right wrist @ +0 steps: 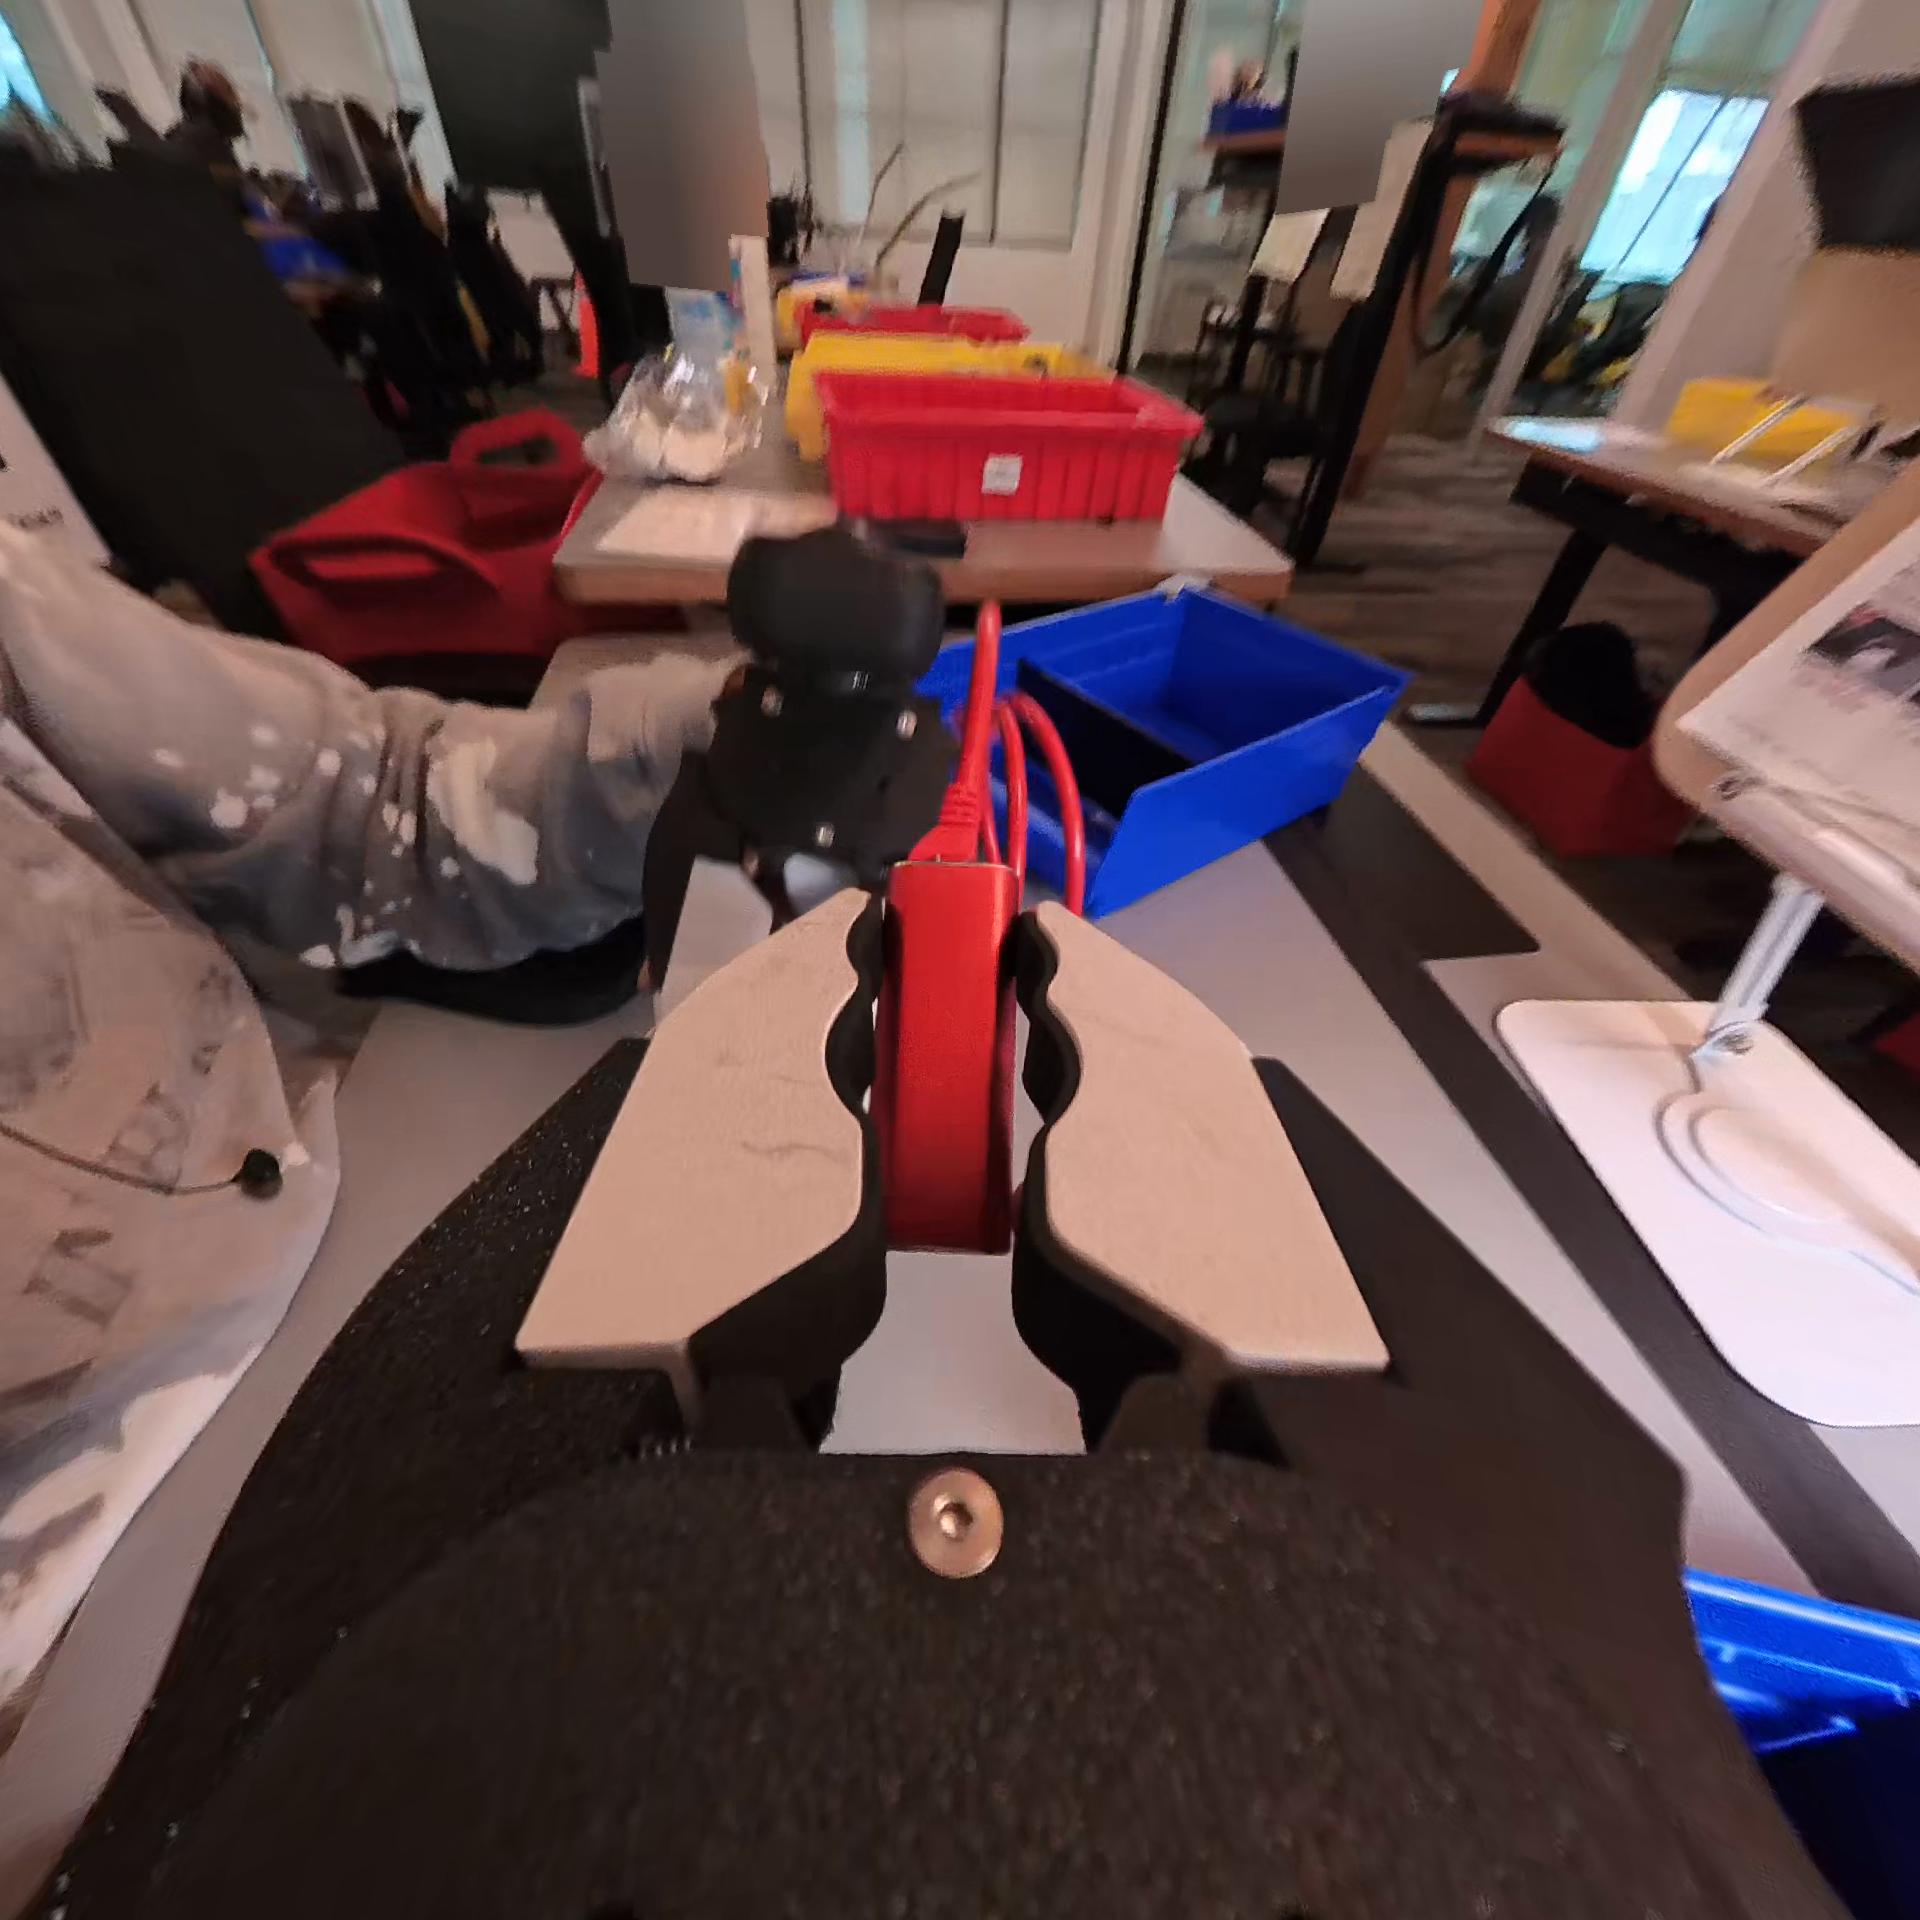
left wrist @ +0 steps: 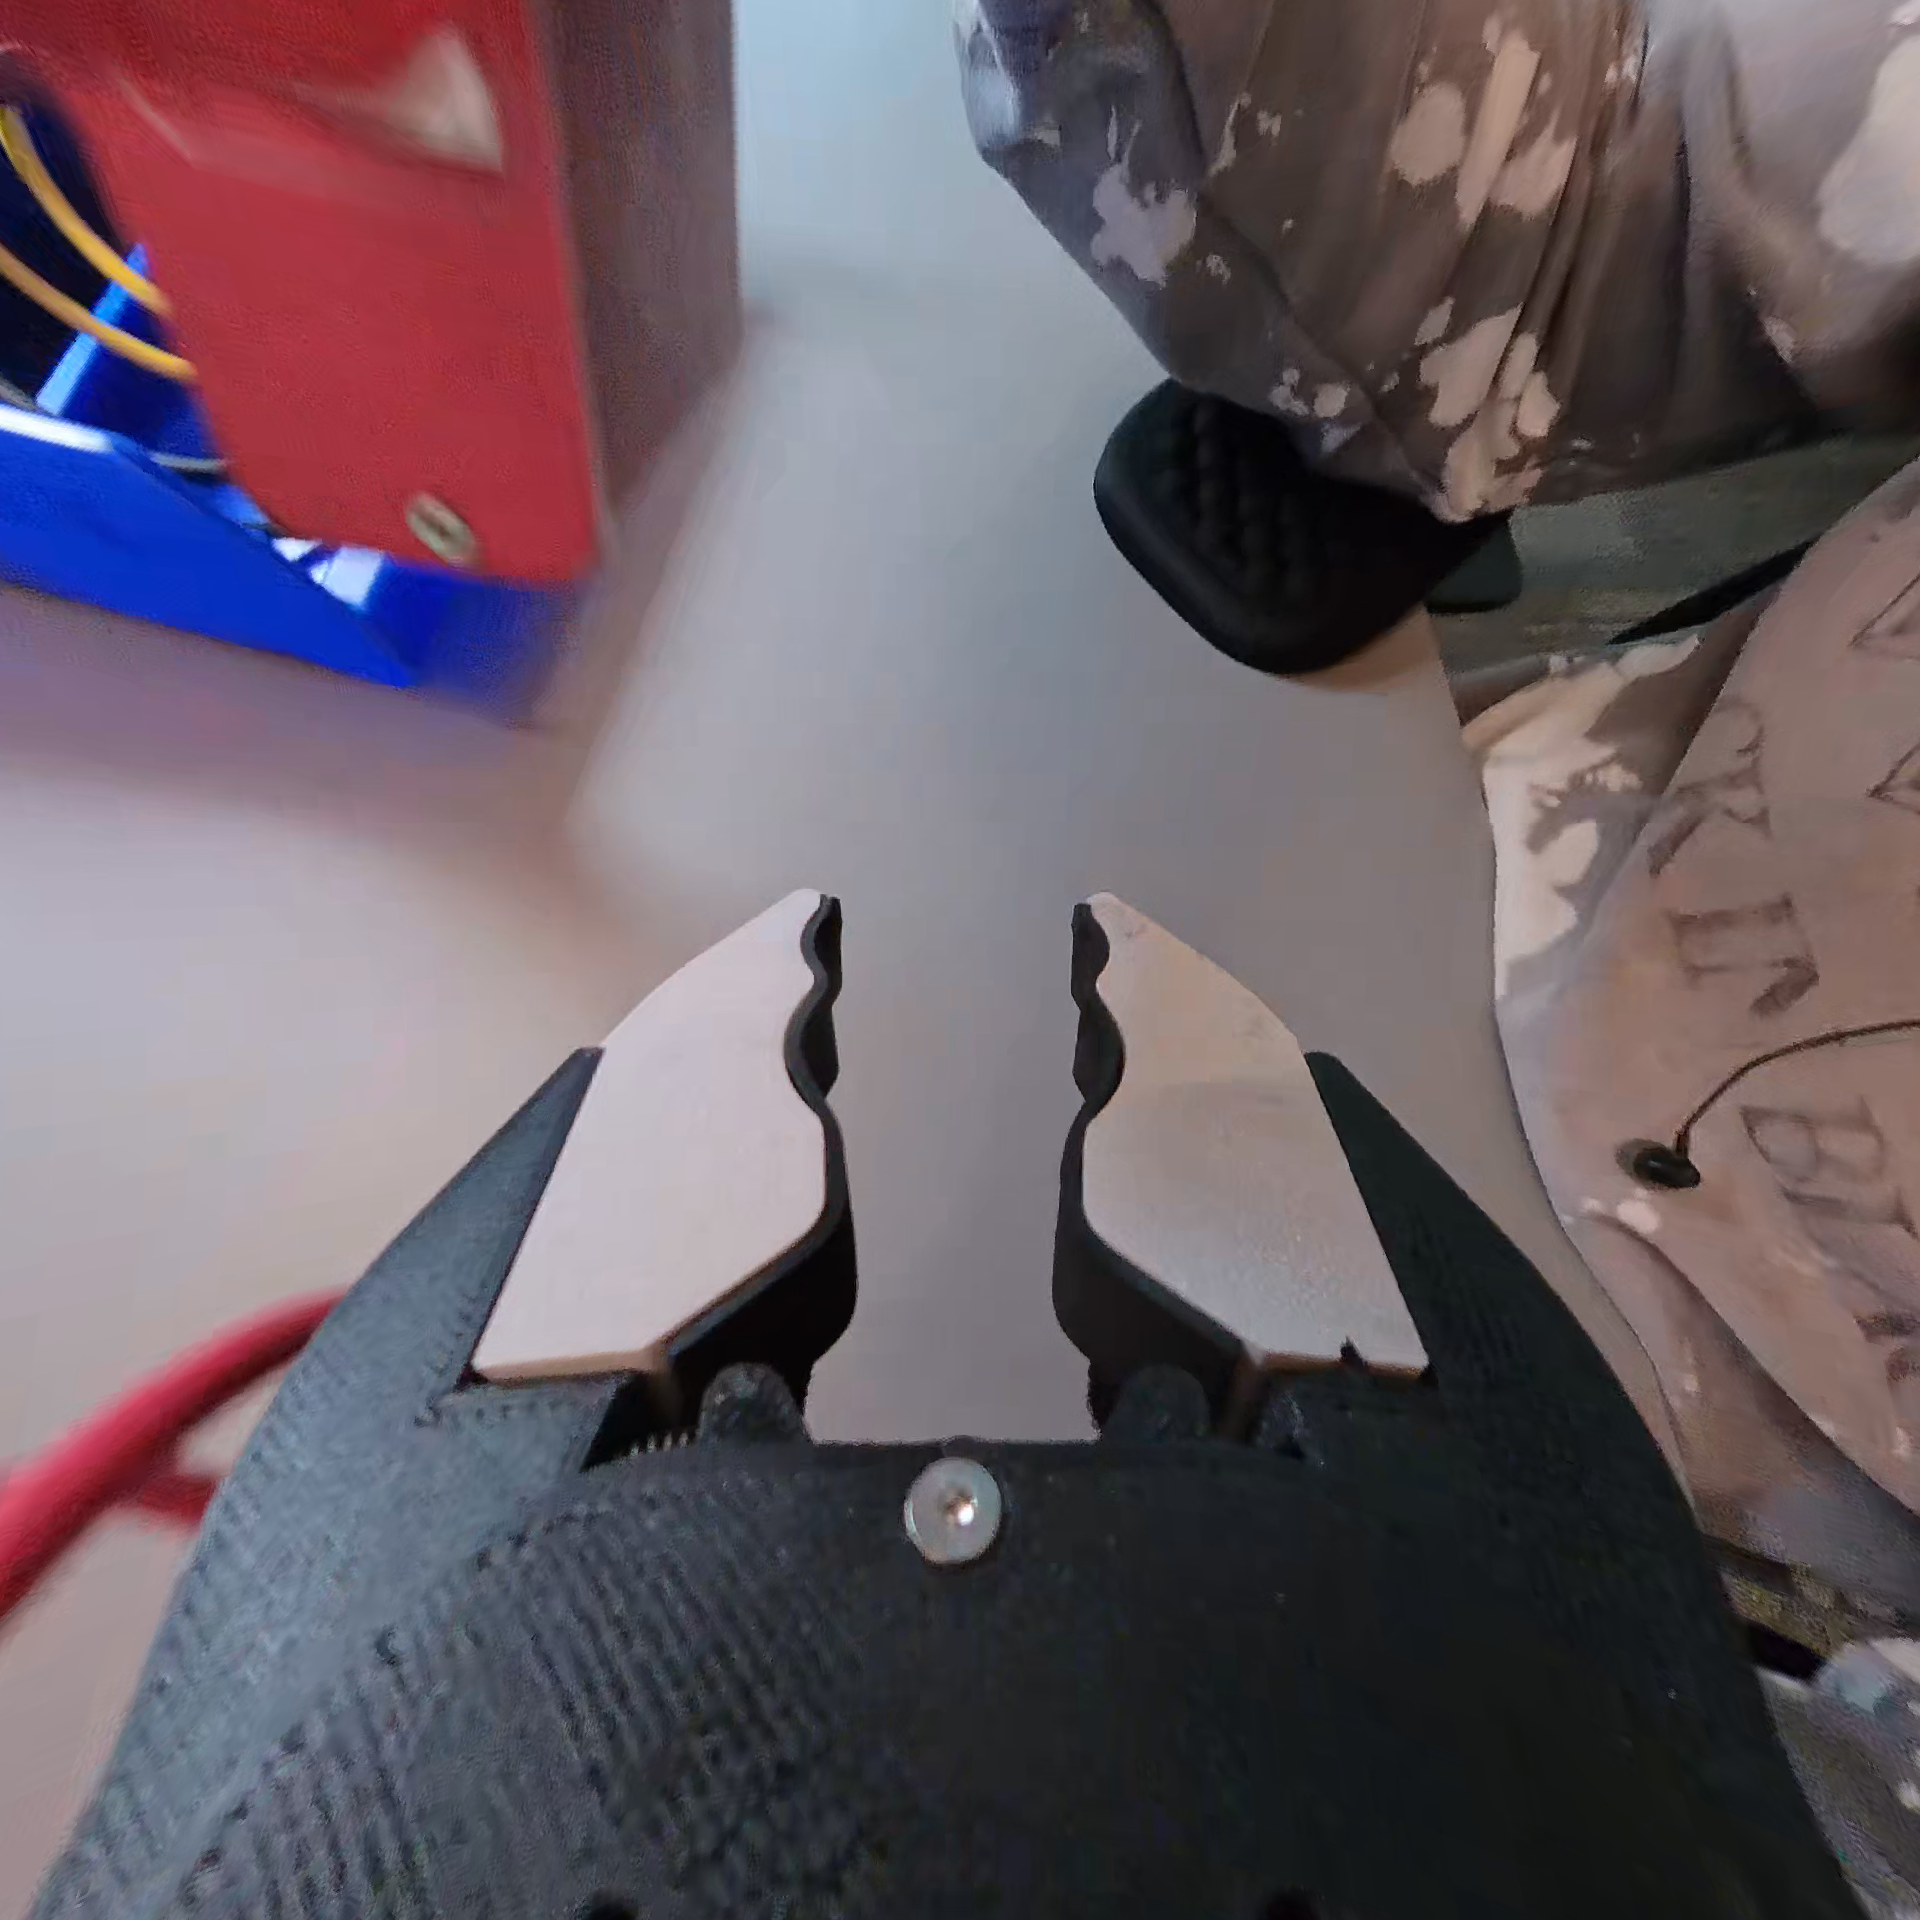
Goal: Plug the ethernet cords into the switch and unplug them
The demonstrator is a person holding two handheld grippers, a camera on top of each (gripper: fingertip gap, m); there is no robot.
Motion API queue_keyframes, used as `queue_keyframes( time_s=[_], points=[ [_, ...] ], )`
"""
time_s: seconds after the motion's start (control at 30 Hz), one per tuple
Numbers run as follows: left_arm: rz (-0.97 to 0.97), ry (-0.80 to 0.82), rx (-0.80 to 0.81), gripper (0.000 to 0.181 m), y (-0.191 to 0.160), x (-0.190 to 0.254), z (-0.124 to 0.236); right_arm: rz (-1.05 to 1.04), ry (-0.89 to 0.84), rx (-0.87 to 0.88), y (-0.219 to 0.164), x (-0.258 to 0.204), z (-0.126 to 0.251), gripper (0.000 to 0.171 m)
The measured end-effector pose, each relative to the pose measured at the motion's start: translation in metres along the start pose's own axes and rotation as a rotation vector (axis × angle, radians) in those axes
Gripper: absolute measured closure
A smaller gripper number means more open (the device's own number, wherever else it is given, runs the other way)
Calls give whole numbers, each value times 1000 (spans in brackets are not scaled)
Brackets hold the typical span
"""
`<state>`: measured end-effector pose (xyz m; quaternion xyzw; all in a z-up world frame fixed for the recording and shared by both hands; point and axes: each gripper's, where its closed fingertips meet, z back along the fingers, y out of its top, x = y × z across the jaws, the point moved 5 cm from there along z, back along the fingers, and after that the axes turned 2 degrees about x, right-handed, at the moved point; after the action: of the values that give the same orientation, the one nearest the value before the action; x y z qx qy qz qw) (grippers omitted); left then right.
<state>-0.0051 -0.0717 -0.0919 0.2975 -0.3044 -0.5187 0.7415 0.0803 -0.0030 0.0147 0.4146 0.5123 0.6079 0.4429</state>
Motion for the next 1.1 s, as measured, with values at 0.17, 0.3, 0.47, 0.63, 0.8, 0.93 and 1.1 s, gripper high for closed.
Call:
queue_keyframes(
  time_s=[0.17, 0.3, 0.47, 0.63, 0.8, 0.93, 1.1],
  points=[
    [88, 60, 455, 134, 48, -17, -18, -24, -57, 211, 25, 5, 18, 148],
    [242, 50, 1030, 135, 80, -22, 9, -57, -67, 312, 30, 7, 16, 161],
    [222, 152, 1053, 147, 71, -34, 24, -74, -65, 284, 20, 9, -2, 161],
    [74, 226, 942, 149, 66, -32, 36, -82, -37, 260, 17, 8, -1, 161],
    [-55, 233, 660, 151, 56, -26, 41, -24, -2, 76, 5, 1, 3, 139],
    [-113, 261, 423, 152, 48, -18, 36, 51, 66, -164, -16, -17, -5, 124],
    [-122, 292, 270, 152, 40, -16, 33, 178, -8, -380, -36, -21, -27, 144]
  ],
)
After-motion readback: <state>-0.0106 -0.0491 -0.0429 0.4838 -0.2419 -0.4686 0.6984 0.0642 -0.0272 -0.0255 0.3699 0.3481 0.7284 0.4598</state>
